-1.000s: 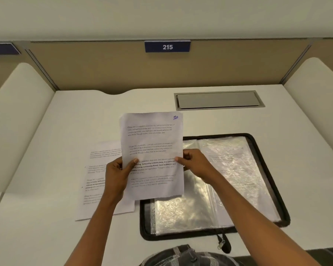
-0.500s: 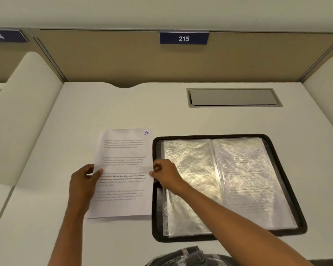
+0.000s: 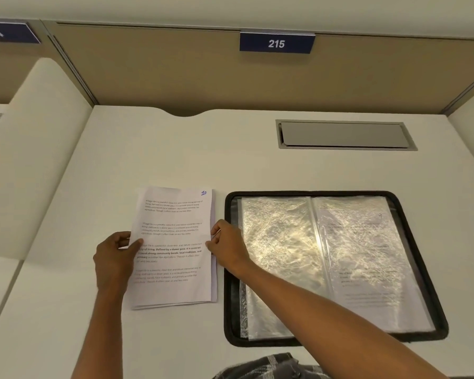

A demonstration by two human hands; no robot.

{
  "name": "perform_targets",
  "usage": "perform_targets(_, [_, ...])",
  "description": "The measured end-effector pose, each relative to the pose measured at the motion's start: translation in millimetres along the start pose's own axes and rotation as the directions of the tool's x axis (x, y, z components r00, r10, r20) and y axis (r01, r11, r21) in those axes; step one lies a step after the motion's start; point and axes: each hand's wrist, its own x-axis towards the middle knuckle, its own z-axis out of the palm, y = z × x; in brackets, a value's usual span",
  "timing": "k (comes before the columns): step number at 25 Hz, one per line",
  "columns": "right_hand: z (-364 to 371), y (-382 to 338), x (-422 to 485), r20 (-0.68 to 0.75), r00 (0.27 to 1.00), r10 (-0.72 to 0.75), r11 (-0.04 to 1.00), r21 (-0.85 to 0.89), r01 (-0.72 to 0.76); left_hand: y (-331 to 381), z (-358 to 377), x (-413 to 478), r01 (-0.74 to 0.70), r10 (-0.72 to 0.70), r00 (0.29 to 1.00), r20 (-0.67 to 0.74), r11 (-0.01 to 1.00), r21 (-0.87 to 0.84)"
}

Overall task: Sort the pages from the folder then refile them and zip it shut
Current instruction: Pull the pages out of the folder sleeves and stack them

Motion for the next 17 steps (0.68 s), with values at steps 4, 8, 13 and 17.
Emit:
perform_targets(4, [1.8,4.0,-2.9,-0.034,0.999,-0.012,1.0,-0.027,0.011,0.1,7.2,-3.3,-0.014,0.015,1.0,-0.017,0.999,0.047])
perform_targets(8, [4.8,6.5,-13.9,-0.071,0.996,-0.062,0.993,-0.101,0.054,-15.2,14.2,-3.0,-0.096,0.099,0.994,-0.045,0.993,0.075])
perform_targets(13, [20.1,5.6,-29.7,0.048,0.989,-0.136,0.965,-0.218,0.144,-29.3,28.9,-3.0,-0.146,0.149,0.989,0.002,0.969,0.201])
perform_targets(17, [19.2,5.0,-35.7,0.099,0.986,-0.137,0.961,-0.23,0.157,-34.7,37.6,-4.5,-0.166,0.166,0.986,0.021,0.956,0.243])
